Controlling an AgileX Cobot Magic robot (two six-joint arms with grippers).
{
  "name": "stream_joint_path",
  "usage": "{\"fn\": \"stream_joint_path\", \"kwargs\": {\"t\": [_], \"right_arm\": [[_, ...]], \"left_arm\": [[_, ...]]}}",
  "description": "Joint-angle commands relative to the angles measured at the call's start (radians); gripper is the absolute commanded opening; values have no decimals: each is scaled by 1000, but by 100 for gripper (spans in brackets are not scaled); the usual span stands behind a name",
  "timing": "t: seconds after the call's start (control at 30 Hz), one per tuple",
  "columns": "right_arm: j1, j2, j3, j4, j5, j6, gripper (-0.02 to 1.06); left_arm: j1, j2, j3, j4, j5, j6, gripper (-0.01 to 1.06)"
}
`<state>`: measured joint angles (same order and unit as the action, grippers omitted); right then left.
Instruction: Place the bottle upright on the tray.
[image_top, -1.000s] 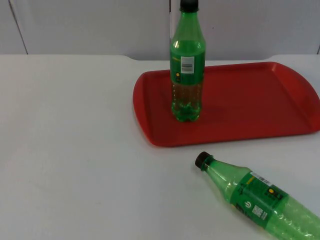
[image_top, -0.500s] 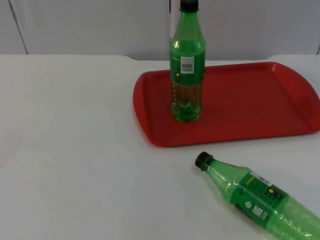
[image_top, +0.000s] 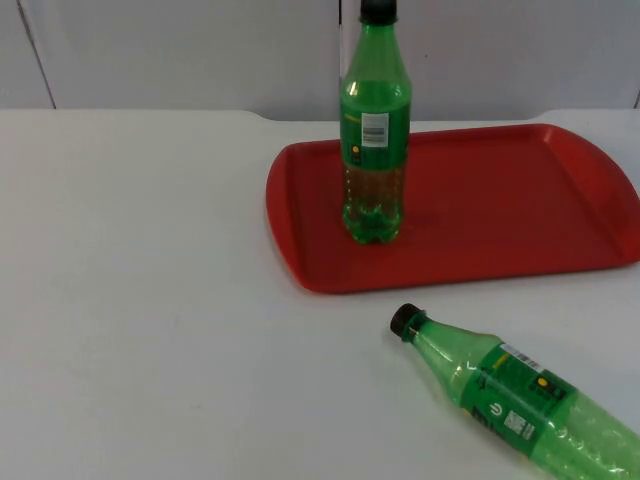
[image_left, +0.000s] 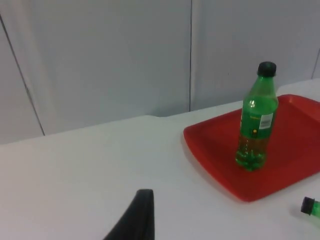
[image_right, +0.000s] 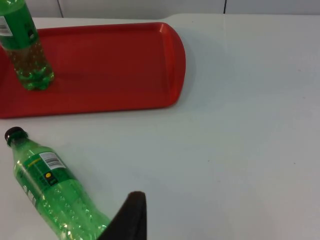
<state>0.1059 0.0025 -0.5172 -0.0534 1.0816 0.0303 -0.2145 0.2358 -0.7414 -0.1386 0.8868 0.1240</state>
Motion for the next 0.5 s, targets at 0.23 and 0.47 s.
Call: {"fn": "stream_joint_path", "kwargs": {"t": [0.23, 0.47], "right_arm": [[-2, -2, 3, 4, -4, 1, 105], [-2, -2, 3, 4, -4, 1, 105]], "left_arm": [[-6, -86, 3, -22, 82, 2, 105], [-6, -151, 5, -30, 138, 2, 105]]}}
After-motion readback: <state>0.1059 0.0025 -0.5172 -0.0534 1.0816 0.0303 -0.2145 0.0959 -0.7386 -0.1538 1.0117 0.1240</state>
